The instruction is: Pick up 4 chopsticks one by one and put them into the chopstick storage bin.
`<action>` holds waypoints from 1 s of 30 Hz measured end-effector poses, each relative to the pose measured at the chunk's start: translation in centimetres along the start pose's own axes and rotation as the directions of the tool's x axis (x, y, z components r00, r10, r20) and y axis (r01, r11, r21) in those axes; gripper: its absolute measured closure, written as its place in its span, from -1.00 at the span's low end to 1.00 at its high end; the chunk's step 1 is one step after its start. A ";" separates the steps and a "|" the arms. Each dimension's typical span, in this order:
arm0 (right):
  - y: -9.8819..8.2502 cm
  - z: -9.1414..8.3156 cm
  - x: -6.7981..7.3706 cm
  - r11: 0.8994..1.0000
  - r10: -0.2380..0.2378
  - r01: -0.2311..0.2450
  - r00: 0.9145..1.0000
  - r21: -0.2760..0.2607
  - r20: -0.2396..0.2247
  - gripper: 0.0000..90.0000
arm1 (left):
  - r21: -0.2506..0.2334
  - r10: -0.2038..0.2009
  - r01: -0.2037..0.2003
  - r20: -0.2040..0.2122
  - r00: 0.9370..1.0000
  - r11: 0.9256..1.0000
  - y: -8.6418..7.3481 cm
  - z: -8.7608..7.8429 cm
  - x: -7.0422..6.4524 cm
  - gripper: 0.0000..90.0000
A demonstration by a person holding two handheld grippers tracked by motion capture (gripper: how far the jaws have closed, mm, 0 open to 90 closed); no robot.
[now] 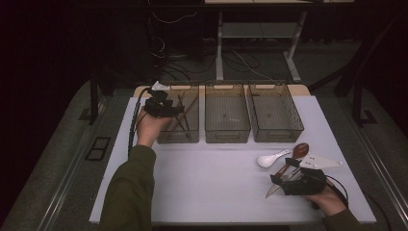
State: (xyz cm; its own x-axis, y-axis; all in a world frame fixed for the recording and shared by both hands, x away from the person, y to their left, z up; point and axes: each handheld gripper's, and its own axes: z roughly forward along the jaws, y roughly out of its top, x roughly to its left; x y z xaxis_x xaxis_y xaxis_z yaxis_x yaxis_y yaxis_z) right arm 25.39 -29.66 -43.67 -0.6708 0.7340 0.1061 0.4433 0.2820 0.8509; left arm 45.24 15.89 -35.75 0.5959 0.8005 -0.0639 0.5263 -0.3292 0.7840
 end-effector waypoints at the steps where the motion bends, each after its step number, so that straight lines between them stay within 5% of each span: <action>1: 0.0 0.0 0.0 1.000 -0.001 0.001 1.000 0.001 0.001 -0.75 | 0.010 0.009 -0.009 0.007 1.000 1.000 0.0 -0.2 -0.1 -0.16; 15: 0.0 0.1 0.0 1.000 -0.002 0.002 1.000 0.004 0.006 -0.75 | -0.061 0.056 -0.049 0.116 0.992 0.997 -0.9 -3.0 -3.4 -0.38; 19: 0.0 0.1 0.0 1.000 -0.001 0.001 1.000 -0.001 0.006 -0.75 | -0.071 0.101 -0.092 0.136 0.985 0.993 -1.6 -4.0 -4.7 -0.44; 30: 0.1 0.0 -0.1 1.000 0.002 -0.002 1.000 -0.003 0.007 -0.75 | -0.106 0.127 -0.109 0.182 0.975 0.988 -4.4 -5.5 -7.0 -0.54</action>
State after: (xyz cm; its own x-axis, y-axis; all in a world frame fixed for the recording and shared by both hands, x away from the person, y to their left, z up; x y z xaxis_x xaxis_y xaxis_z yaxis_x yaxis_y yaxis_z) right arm 25.48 -29.74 -43.59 -0.6654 0.7392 0.1044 0.4431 0.2785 0.8521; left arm 35.39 14.50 -35.31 0.7587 0.6471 -0.0751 0.3905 -0.3595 0.8475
